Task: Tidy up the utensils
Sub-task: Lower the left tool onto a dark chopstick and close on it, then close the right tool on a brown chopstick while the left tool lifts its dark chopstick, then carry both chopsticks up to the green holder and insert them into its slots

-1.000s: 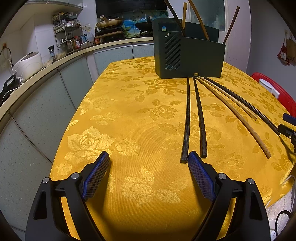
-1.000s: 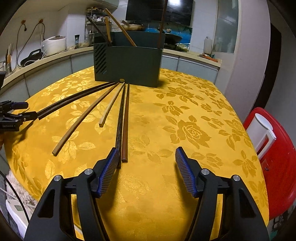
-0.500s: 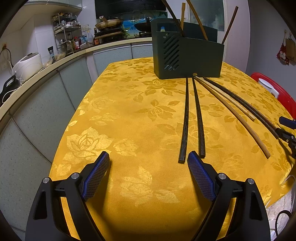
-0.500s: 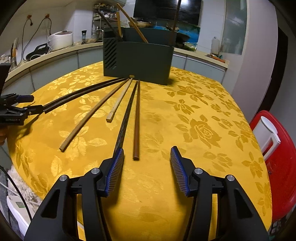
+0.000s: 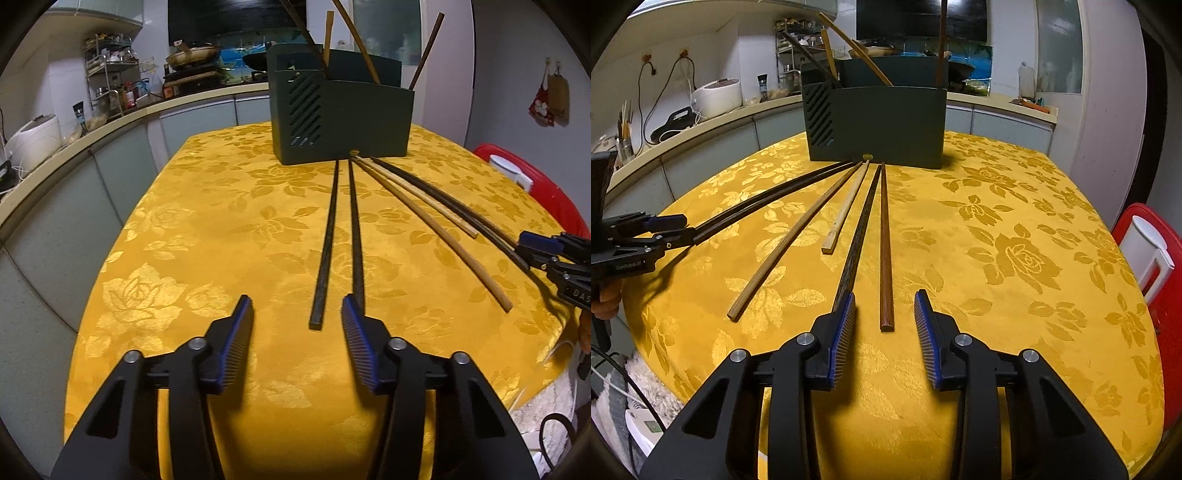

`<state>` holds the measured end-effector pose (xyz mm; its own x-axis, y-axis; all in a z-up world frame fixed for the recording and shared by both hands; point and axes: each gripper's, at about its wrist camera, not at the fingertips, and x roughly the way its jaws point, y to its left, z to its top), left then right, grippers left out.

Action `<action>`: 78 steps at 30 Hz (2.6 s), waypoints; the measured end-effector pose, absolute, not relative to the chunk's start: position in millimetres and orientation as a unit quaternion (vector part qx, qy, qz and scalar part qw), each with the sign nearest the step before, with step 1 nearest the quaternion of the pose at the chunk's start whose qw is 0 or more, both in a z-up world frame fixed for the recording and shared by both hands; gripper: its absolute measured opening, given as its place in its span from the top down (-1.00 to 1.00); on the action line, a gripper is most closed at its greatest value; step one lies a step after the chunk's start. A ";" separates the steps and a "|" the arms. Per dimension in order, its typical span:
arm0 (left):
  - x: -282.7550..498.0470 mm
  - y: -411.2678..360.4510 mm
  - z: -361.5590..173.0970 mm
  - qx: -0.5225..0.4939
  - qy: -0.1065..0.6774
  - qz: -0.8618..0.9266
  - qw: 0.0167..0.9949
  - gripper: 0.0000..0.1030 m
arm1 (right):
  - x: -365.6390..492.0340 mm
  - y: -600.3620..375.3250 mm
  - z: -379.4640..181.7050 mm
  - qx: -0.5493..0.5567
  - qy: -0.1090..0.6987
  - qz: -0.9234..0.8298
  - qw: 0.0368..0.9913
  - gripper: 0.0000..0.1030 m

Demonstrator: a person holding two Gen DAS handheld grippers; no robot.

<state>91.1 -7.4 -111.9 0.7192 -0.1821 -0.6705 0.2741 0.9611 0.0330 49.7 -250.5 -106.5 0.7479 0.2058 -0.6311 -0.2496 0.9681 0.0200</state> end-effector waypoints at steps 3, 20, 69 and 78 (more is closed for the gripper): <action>92.4 -8.9 -112.5 0.065 0.351 -0.128 0.925 0.16 | 50.2 -250.2 -106.9 -0.030 0.333 0.123 0.934 0.38; 88.4 -19.5 -110.5 0.087 0.350 -0.152 0.920 0.85 | 53.6 -247.8 -105.5 -0.023 0.339 0.112 0.934 0.85; 101.2 8.1 88.1 0.055 0.214 -0.152 0.963 0.86 | 58.6 -253.5 65.9 0.013 0.204 0.141 0.969 0.85; 128.7 5.2 101.2 0.057 0.234 -0.160 0.957 0.86 | 90.4 -255.9 91.0 0.020 0.208 0.144 0.967 0.85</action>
<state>128.7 5.2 101.2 0.8398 -0.2793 -0.4655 0.3322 0.9426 0.0338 90.4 -255.9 91.0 0.8719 0.2872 -0.3966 -0.2707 0.9576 0.0984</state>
